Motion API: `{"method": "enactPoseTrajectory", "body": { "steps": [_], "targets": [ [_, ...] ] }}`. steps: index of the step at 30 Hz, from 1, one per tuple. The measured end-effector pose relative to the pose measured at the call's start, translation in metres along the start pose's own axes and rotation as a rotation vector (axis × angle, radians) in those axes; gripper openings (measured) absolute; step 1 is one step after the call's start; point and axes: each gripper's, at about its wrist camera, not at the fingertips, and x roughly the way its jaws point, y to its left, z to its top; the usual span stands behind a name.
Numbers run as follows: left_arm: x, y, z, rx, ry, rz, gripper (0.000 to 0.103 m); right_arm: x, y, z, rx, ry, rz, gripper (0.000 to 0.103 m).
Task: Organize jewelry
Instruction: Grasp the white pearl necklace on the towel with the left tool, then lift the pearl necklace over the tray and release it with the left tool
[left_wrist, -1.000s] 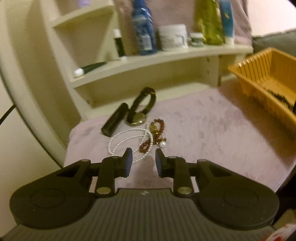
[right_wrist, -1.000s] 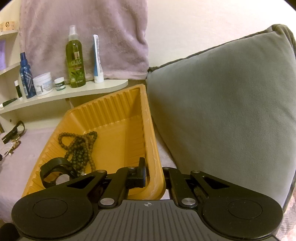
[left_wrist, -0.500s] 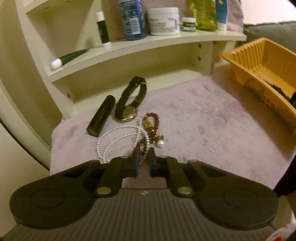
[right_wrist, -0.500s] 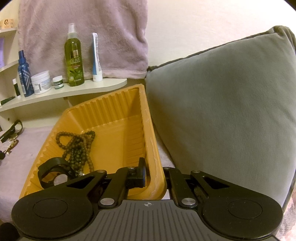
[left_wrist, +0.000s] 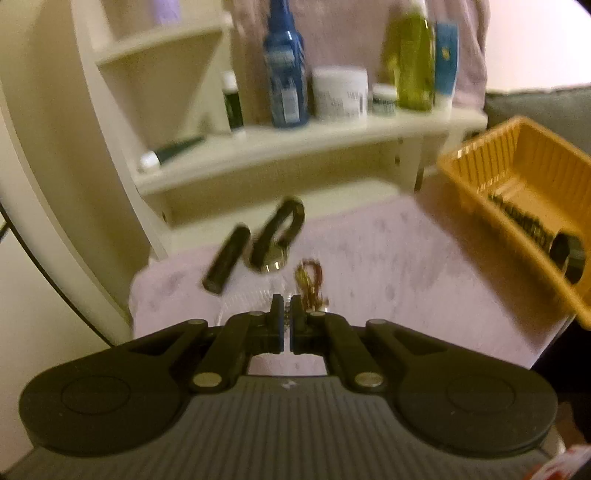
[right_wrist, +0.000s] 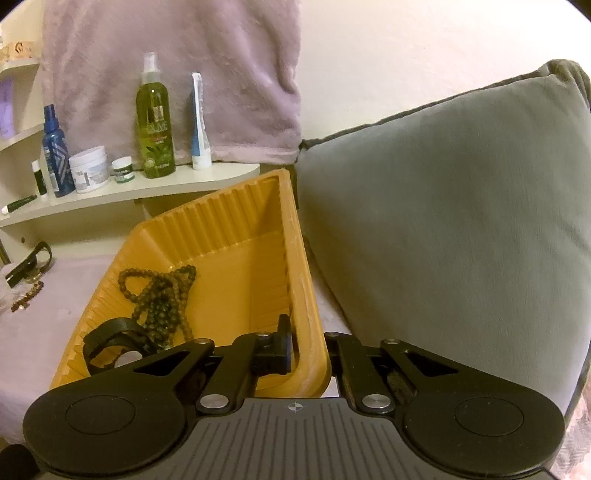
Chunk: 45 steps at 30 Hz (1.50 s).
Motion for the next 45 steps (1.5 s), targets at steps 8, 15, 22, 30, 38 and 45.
{"method": "enactPoseTrajectory", "body": {
  "steps": [8,15,22,30,38,45],
  "targets": [
    [-0.039,0.006,0.041,-0.025,-0.1,-0.012,0.002,-0.005,0.002,0.002,0.0,-0.012,0.01,0.005],
    [-0.064,-0.007,0.072,-0.028,-0.171,-0.024,0.002,-0.006,0.004,0.004,-0.003,-0.02,0.012,0.005],
    [-0.078,-0.036,0.097,-0.01,-0.235,-0.089,0.002,-0.007,0.005,0.006,-0.001,-0.025,0.016,0.005],
    [-0.088,-0.083,0.124,0.012,-0.298,-0.202,0.002,-0.007,0.005,0.006,0.008,-0.027,0.018,0.005],
    [-0.091,-0.133,0.143,0.034,-0.335,-0.319,0.002,-0.007,0.004,0.006,0.008,-0.027,0.02,0.005],
    [-0.091,-0.171,0.15,0.054,-0.339,-0.403,0.002,-0.007,0.004,0.006,0.01,-0.027,0.02,0.005]
  ]
}}
